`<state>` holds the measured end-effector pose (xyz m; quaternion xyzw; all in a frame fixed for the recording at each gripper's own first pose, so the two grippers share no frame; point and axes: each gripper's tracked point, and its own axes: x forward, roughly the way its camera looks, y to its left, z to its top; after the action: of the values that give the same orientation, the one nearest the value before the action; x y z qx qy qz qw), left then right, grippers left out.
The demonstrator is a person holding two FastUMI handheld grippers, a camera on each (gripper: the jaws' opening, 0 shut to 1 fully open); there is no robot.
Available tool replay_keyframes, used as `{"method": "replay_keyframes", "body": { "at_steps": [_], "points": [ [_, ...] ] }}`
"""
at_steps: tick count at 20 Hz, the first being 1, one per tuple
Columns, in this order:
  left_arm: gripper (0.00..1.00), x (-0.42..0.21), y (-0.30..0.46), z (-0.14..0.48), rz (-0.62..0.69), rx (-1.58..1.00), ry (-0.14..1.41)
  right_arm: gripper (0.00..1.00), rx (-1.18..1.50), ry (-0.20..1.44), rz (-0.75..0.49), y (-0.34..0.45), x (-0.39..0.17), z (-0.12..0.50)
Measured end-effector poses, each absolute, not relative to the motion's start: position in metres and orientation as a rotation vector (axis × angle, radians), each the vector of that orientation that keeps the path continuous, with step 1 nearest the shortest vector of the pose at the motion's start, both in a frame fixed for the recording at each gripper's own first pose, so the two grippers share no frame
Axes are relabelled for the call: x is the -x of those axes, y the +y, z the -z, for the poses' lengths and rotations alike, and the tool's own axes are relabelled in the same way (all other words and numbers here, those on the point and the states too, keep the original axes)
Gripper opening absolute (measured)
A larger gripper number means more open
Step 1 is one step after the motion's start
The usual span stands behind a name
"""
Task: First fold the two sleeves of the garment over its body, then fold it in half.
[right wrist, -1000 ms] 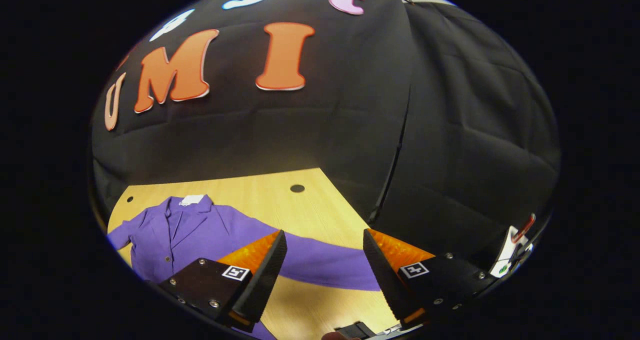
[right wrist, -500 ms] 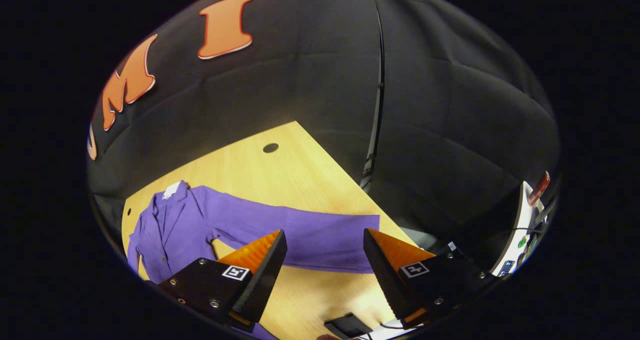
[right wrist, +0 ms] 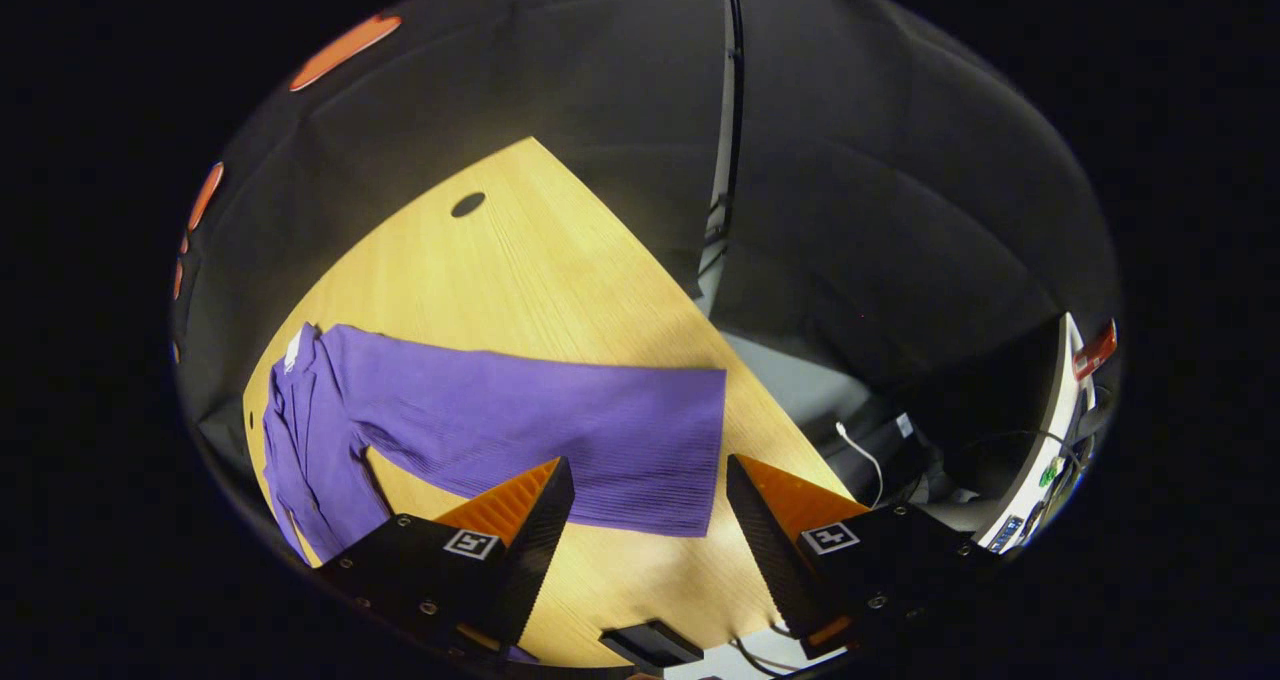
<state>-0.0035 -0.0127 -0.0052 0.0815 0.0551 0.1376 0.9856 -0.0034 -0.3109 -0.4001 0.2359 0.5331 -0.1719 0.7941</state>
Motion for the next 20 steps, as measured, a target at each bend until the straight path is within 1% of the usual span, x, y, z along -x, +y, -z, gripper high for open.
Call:
{"method": "replay_keyframes", "body": {
  "at_steps": [4,5,6,7,10,12,13,14,15,16,19,20],
  "points": [
    [0.98,-0.001,-0.033,0.02,-0.257,-0.158,0.153,0.95,-0.592,1.223,0.339,-0.315,0.0,0.418],
    [1.0,-0.005,-0.036,0.021,-0.252,-0.164,0.156,0.94,-0.592,1.225,0.344,-0.317,-0.002,0.423],
    [0.98,-0.01,-0.04,0.021,-0.244,-0.169,0.158,0.94,-0.589,1.23,0.342,-0.318,-0.004,0.428],
    [1.0,-0.013,-0.043,0.021,-0.238,-0.174,0.16,0.93,-0.586,1.243,0.35,-0.318,-0.004,0.432],
    [0.98,-0.013,-0.047,0.023,-0.238,-0.18,0.173,0.93,-0.584,1.28,0.376,-0.321,-0.004,0.444],
    [0.98,-0.011,-0.045,0.027,-0.249,-0.186,0.188,0.92,-0.561,1.28,0.401,-0.327,-0.007,0.448],
    [0.98,-0.009,-0.043,0.03,-0.256,-0.189,0.196,0.86,-0.554,1.288,0.408,-0.327,-0.007,0.449],
    [1.0,-0.009,-0.041,0.032,-0.264,-0.189,0.206,0.86,-0.534,1.291,0.425,-0.33,-0.005,0.449],
    [1.0,-0.008,-0.038,0.034,-0.274,-0.187,0.212,0.81,-0.514,1.297,0.456,-0.334,-0.001,0.451],
    [0.98,-0.007,-0.036,0.036,-0.282,-0.184,0.219,0.76,-0.485,1.301,0.462,-0.335,0.0,0.45],
    [0.98,-0.004,-0.033,0.038,-0.295,-0.178,0.226,0.42,-0.442,1.315,0.415,-0.325,0.0,0.451],
    [0.98,-0.003,-0.031,0.038,-0.299,-0.179,0.229,0.35,-0.456,1.31,0.414,-0.323,-0.001,0.448]
  ]
}}
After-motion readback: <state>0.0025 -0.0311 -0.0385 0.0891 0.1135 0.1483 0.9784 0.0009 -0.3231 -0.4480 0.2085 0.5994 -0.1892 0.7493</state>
